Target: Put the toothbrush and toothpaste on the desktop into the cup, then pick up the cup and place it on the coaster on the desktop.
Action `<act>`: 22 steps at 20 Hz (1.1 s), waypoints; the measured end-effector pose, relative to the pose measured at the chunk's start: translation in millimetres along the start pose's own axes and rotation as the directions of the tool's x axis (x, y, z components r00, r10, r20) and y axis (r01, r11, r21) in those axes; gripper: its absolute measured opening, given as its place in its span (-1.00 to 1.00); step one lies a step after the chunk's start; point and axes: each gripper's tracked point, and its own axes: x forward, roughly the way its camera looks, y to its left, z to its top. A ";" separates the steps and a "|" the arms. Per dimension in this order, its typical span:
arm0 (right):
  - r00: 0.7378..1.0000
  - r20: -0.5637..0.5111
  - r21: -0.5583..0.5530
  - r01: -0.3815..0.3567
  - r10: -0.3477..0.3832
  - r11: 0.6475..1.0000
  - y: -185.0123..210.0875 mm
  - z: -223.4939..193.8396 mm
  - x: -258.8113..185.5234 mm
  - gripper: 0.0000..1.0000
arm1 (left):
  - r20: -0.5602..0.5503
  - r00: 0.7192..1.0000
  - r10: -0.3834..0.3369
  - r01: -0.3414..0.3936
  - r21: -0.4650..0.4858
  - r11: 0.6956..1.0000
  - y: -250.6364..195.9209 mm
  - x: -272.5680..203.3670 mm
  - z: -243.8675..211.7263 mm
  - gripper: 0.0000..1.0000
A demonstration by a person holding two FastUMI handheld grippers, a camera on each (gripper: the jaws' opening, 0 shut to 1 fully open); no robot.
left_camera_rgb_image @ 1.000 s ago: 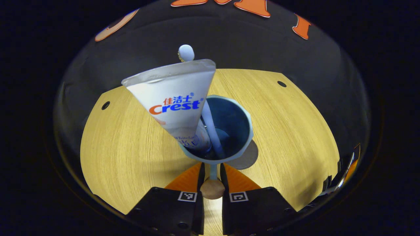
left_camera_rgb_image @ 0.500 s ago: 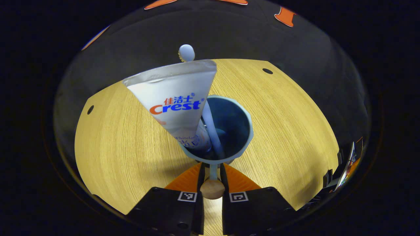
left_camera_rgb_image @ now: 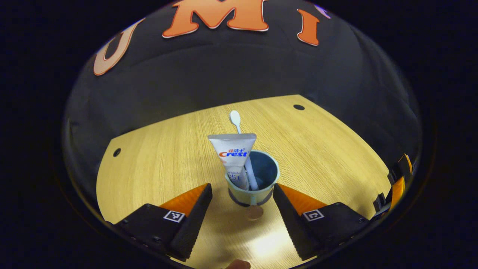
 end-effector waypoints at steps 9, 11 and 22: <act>0.998 0.041 -0.041 -0.042 0.043 0.998 62.6 23.2 14.9 0.80 | 0.425 0.880 0.211 -0.190 -0.092 0.977 51.3 -147.7 61.8 0.98; 0.998 0.037 -0.043 -0.055 0.057 0.998 80.2 23.1 20.6 0.80 | 0.477 0.844 0.245 -0.212 -0.124 0.969 64.1 -177.6 60.6 0.98; 0.990 0.100 -0.059 -0.092 0.098 0.994 139.0 41.6 32.3 0.80 | 0.646 0.703 0.296 -0.244 -0.172 0.955 111.9 -253.0 49.5 1.00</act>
